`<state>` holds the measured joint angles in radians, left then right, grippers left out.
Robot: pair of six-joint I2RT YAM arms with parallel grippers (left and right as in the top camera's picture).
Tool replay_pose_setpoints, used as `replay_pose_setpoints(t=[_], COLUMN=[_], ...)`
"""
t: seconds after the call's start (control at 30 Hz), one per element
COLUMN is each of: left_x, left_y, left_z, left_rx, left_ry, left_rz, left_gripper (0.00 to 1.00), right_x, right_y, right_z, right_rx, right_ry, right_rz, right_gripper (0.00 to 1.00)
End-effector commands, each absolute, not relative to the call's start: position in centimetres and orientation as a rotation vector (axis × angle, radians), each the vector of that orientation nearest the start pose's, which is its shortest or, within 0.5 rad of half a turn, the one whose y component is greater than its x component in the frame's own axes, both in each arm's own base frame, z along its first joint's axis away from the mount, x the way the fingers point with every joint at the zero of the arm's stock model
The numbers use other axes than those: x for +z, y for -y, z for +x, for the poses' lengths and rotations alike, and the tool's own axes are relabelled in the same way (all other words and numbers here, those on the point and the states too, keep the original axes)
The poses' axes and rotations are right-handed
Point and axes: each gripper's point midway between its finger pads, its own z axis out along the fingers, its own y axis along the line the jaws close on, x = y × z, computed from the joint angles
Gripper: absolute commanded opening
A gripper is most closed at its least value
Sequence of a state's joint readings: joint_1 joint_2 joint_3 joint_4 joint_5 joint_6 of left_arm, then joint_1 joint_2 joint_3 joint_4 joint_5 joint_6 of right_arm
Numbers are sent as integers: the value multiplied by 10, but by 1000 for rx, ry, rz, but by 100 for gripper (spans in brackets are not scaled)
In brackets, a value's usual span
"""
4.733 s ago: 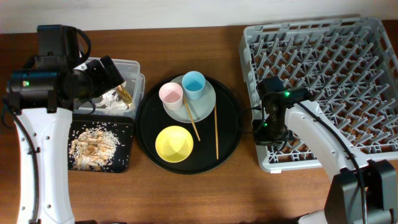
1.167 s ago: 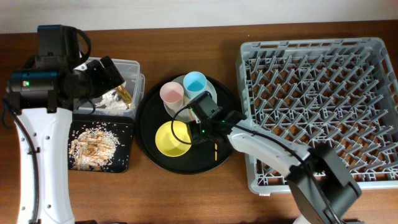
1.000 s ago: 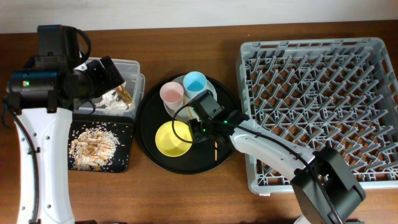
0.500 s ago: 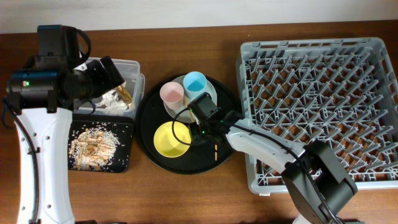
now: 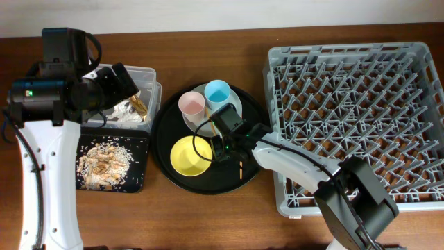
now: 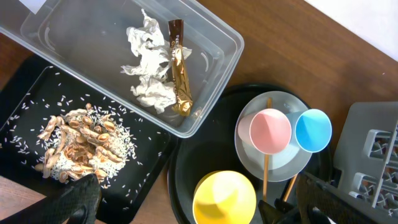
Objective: Sort waste into correct bins and load items into the dishwasher rack
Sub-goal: 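Lower the right gripper and grasp one wooden chopstick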
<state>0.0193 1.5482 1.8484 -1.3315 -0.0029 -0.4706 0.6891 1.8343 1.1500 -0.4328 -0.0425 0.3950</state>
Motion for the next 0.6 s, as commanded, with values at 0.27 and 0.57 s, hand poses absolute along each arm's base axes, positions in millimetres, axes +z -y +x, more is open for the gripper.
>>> replay_pose_setpoints(t=[0.27,0.57], left_x=[301,301], left_y=[-7,-7], left_z=[356,356], left_rx=[-161,-161], left_ry=[-2523,-2523], left_rz=[-610,-610], left_gripper=[99,99], right_x=[20,67], right_y=[-277,-273], right_z=[323,321], right_rx=[345,387], right_ry=[-2749,-2685], right_rz=[-423,-410], right_gripper=[24,7])
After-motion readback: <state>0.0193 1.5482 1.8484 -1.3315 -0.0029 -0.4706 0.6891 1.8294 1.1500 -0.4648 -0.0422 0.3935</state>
